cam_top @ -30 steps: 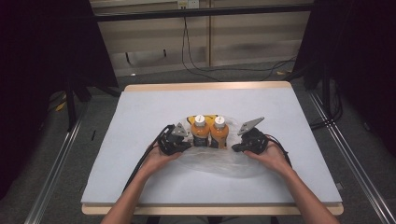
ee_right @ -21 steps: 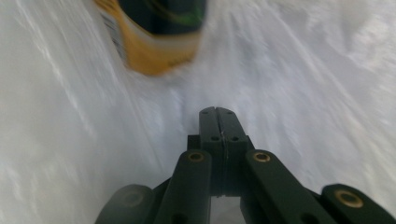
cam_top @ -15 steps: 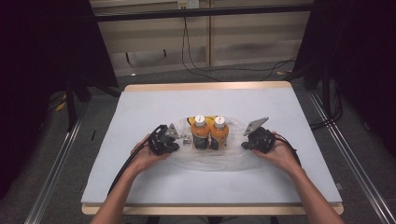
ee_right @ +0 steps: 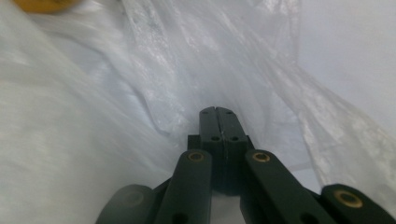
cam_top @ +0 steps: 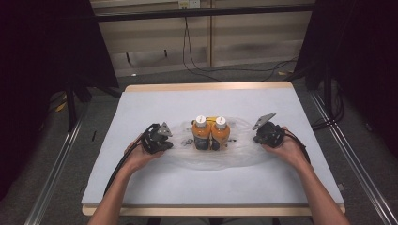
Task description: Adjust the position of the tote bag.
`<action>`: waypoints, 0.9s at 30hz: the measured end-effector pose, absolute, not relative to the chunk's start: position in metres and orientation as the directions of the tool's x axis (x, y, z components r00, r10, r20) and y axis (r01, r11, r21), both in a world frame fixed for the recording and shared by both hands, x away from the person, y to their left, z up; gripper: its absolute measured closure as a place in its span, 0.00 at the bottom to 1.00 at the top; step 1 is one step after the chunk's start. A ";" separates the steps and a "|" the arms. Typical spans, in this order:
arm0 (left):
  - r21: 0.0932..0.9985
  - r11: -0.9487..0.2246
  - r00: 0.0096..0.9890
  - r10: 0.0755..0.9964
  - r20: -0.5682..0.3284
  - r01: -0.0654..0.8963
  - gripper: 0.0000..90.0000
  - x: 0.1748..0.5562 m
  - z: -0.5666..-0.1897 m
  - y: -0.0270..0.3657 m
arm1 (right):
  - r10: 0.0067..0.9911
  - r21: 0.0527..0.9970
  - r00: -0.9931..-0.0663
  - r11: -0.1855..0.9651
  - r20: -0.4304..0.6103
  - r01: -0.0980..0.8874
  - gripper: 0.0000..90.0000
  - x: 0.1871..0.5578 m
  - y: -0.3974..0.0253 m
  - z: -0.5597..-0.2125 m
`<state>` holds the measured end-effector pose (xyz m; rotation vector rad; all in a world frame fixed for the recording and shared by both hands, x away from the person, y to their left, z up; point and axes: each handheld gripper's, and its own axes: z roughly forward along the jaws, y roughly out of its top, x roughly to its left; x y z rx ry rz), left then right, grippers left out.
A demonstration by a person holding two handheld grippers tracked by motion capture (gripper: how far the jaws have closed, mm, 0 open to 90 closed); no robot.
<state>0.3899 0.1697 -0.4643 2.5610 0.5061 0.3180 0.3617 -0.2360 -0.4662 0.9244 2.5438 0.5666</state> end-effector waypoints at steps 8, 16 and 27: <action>0.538 -0.774 0.893 0.442 0.082 0.334 1.00 0.401 -0.465 0.180 | 0.709 0.507 -0.688 0.655 -0.156 0.560 1.00 0.375 -0.253 -0.467; 0.478 -0.809 0.882 0.452 0.135 0.341 1.00 0.406 -0.462 0.187 | 0.672 0.493 -0.734 0.675 -0.103 0.549 1.00 0.376 -0.252 -0.464; 0.466 -0.820 0.888 0.438 0.140 0.331 1.00 0.392 -0.461 0.195 | 0.662 0.444 -0.727 0.715 -0.182 0.540 1.00 0.369 -0.255 -0.461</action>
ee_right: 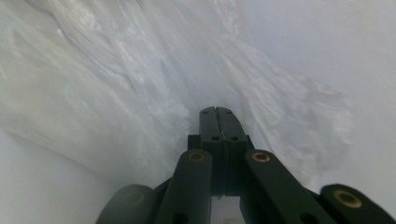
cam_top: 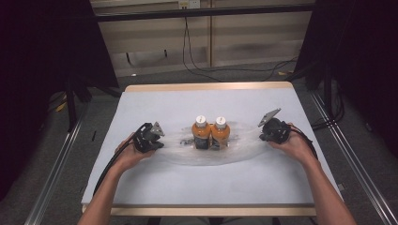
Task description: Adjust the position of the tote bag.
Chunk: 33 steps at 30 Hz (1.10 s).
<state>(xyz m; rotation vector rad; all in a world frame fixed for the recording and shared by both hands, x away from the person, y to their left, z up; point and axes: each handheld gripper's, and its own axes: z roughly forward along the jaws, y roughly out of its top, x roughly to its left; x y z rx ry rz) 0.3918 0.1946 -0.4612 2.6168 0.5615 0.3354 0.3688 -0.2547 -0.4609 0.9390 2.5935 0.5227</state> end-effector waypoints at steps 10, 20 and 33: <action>0.480 -0.811 0.890 0.439 0.120 0.335 1.00 0.391 -0.462 0.198 | 0.695 0.455 -0.694 0.688 -0.189 0.565 1.00 0.362 -0.268 -0.463; 0.493 -0.805 0.893 0.435 0.113 0.330 1.00 0.385 -0.462 0.203 | 0.702 0.439 -0.685 0.687 -0.197 0.578 1.00 0.359 -0.271 -0.463; 0.597 -0.703 0.876 0.482 0.001 0.387 1.00 0.386 -0.461 0.219 | 0.714 0.549 -0.695 0.617 -0.088 0.564 1.00 0.357 -0.277 -0.460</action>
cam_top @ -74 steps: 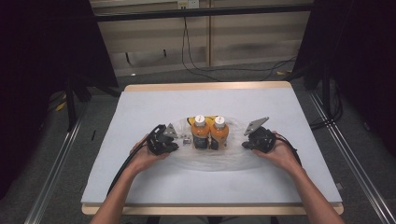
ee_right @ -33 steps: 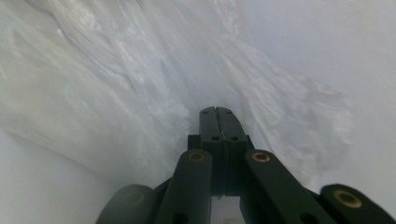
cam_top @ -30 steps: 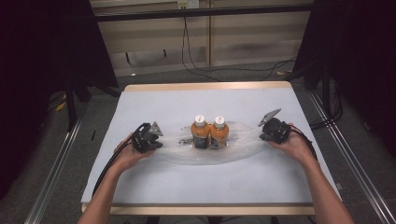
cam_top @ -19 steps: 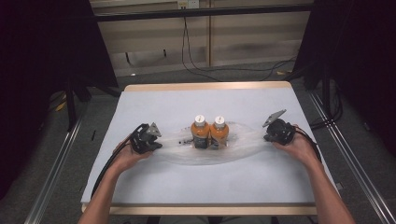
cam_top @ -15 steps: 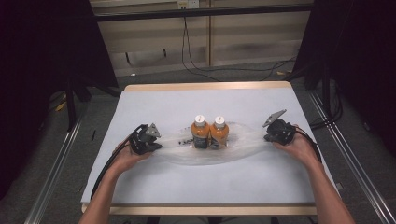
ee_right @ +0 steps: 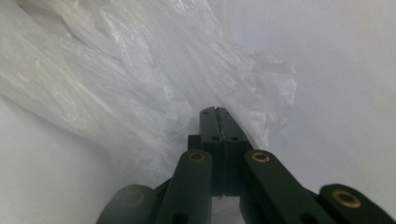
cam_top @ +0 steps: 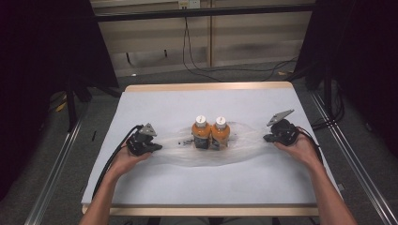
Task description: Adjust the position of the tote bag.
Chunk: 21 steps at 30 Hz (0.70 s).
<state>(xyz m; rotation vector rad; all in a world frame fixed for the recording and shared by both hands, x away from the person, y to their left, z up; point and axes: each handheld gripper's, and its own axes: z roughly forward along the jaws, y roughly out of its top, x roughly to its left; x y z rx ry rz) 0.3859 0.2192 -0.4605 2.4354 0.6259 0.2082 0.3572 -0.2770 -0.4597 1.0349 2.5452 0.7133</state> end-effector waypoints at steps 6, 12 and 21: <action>0.674 -0.628 0.869 0.493 -0.043 0.389 1.00 0.382 -0.454 0.227 | 0.718 0.616 -0.696 0.557 -0.020 0.557 1.00 0.354 -0.281 -0.455; 0.728 -0.570 0.868 0.492 -0.068 0.380 0.99 0.378 -0.444 0.227 | 0.713 0.643 -0.701 0.537 0.000 0.546 1.00 0.352 -0.279 -0.454; 0.782 -0.498 0.870 0.481 -0.111 0.375 0.92 0.376 -0.436 0.228 | 0.700 0.723 -0.711 0.459 0.063 0.516 1.00 0.350 -0.281 -0.442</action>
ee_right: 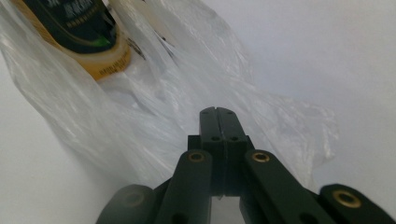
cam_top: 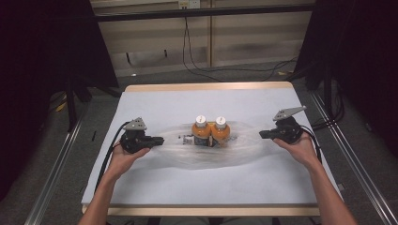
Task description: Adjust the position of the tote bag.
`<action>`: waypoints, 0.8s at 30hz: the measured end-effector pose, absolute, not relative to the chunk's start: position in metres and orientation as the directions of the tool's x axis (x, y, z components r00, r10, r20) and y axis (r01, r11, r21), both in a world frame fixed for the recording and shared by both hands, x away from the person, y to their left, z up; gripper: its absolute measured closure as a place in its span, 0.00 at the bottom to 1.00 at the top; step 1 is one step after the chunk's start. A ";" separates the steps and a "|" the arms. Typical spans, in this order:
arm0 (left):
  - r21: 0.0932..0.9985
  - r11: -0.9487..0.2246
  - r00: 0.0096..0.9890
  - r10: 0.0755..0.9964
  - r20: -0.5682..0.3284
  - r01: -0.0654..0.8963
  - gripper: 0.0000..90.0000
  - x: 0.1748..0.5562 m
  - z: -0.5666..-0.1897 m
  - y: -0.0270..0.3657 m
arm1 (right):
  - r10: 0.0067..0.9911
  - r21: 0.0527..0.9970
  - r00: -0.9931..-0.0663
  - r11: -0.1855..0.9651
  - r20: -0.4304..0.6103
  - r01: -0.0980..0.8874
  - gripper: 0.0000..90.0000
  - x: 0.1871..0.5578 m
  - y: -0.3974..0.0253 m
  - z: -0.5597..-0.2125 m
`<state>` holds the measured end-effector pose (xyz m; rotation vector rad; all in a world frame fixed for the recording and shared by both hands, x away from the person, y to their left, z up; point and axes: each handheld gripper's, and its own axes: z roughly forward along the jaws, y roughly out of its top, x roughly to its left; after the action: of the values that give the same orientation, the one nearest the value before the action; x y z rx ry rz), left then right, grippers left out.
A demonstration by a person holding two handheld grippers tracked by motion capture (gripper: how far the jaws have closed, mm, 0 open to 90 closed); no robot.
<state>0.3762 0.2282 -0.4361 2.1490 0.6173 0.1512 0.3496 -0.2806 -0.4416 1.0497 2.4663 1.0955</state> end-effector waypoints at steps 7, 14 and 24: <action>0.818 -0.450 0.870 0.480 -0.117 0.358 0.77 0.373 -0.430 0.227 | 0.684 0.756 -0.727 0.444 0.061 0.481 1.00 0.346 -0.276 -0.432; 0.847 -0.400 0.865 0.484 -0.129 0.350 0.65 0.370 -0.424 0.221 | 0.670 0.783 -0.739 0.419 0.075 0.459 1.00 0.345 -0.270 -0.428; 0.896 -0.292 0.864 0.474 -0.169 0.335 0.47 0.369 -0.414 0.222 | 0.637 0.827 -0.761 0.360 0.120 0.432 0.99 0.347 -0.257 -0.423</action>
<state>0.3689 0.2221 -0.4138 1.9059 0.6006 0.1531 0.3474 -0.2568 -0.4229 0.9611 2.3994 1.3555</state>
